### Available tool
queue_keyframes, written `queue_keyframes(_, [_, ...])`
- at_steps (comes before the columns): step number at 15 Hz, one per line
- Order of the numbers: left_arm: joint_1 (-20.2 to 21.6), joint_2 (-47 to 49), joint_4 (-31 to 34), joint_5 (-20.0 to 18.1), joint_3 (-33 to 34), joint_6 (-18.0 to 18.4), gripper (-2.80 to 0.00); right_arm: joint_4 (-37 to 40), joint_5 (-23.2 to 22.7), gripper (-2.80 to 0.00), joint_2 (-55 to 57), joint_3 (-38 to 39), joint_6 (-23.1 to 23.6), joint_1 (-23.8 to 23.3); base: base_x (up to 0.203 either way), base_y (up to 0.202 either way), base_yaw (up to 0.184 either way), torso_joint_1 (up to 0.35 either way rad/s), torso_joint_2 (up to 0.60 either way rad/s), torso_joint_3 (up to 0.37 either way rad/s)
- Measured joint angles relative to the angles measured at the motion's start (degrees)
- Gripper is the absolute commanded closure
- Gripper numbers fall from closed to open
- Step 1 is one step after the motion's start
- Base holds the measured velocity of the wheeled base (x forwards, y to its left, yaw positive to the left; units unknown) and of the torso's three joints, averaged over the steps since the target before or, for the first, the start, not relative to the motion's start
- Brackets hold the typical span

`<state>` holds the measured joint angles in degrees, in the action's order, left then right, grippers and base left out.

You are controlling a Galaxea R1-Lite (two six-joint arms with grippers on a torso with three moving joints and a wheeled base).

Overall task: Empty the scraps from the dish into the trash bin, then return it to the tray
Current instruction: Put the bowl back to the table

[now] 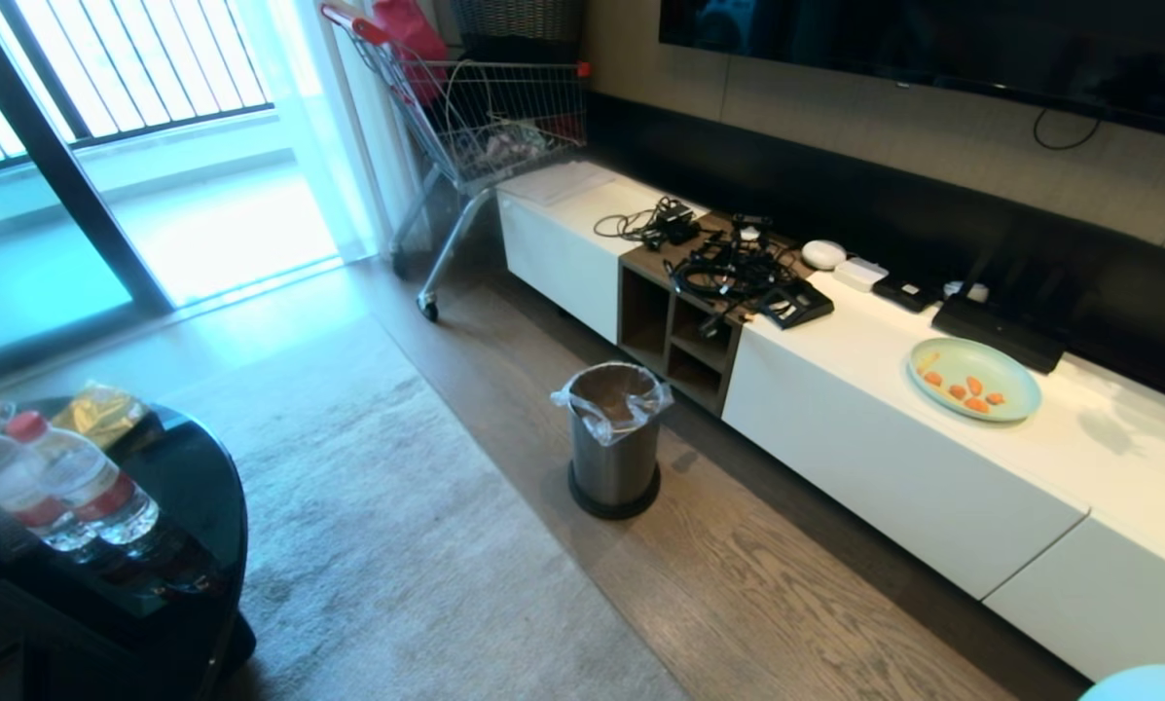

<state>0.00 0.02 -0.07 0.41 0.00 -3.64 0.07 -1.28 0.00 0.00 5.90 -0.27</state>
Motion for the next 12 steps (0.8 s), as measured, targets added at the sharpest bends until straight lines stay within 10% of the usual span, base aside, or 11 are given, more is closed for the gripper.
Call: queue_keyframes(12, [0.0,0.0,0.0,0.0,0.0,0.1,0.0,0.0,0.0,0.0,0.0,0.0,-0.2,0.0,-0.001,0.0,0.008,0.0,0.0,0.0])
